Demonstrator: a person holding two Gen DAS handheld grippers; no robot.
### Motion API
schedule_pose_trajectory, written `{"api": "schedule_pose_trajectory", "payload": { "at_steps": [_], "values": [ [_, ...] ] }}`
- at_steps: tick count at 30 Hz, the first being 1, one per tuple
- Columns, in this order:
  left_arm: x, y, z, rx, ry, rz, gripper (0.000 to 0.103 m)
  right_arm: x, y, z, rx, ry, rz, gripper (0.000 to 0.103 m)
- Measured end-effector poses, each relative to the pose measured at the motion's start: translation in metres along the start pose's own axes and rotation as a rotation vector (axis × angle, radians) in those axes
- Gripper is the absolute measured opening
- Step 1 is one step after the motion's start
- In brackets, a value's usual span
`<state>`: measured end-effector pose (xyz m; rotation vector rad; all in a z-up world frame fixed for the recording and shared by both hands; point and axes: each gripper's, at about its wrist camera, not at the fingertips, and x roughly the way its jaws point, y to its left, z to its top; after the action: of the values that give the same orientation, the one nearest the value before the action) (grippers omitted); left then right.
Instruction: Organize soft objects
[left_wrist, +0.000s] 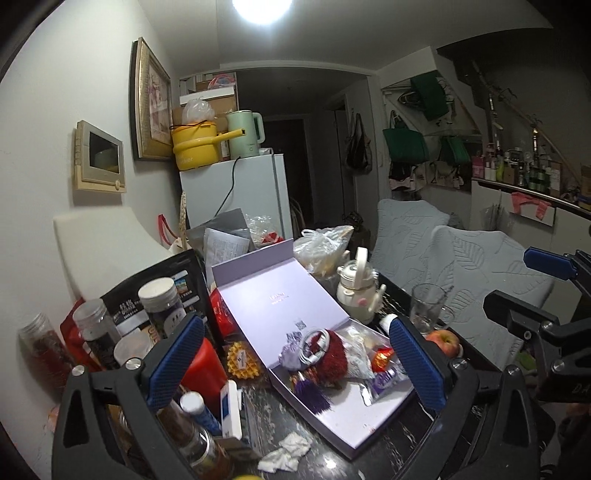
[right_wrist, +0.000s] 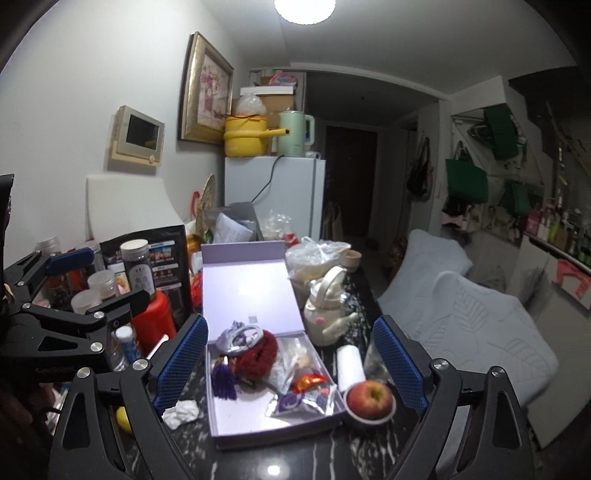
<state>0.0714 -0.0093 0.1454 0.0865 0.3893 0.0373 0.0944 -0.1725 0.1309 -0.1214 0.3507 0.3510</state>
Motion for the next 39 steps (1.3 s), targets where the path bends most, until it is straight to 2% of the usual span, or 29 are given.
{"api": "schedule_pose_trajectory", "payload": {
  "at_steps": [7,16,25,39],
  "values": [
    [-0.030,-0.004,-0.021,-0.014,0.003,-0.037,0.102,-0.034,0.010,-0.023,0.001,0.011,-0.055,0.097],
    [-0.047,-0.006,-0.057,-0.027,0.043,-0.070,0.102,-0.059,0.016,-0.061,0.045,0.049,-0.106,0.097],
    [-0.050,-0.014,-0.093,-0.043,0.109,-0.121,0.102,-0.063,0.020,-0.097,0.079,0.117,-0.129,0.097],
    [-0.039,-0.021,-0.123,-0.048,0.171,-0.122,0.102,-0.052,0.018,-0.135,0.145,0.194,-0.099,0.097]
  ]
}}
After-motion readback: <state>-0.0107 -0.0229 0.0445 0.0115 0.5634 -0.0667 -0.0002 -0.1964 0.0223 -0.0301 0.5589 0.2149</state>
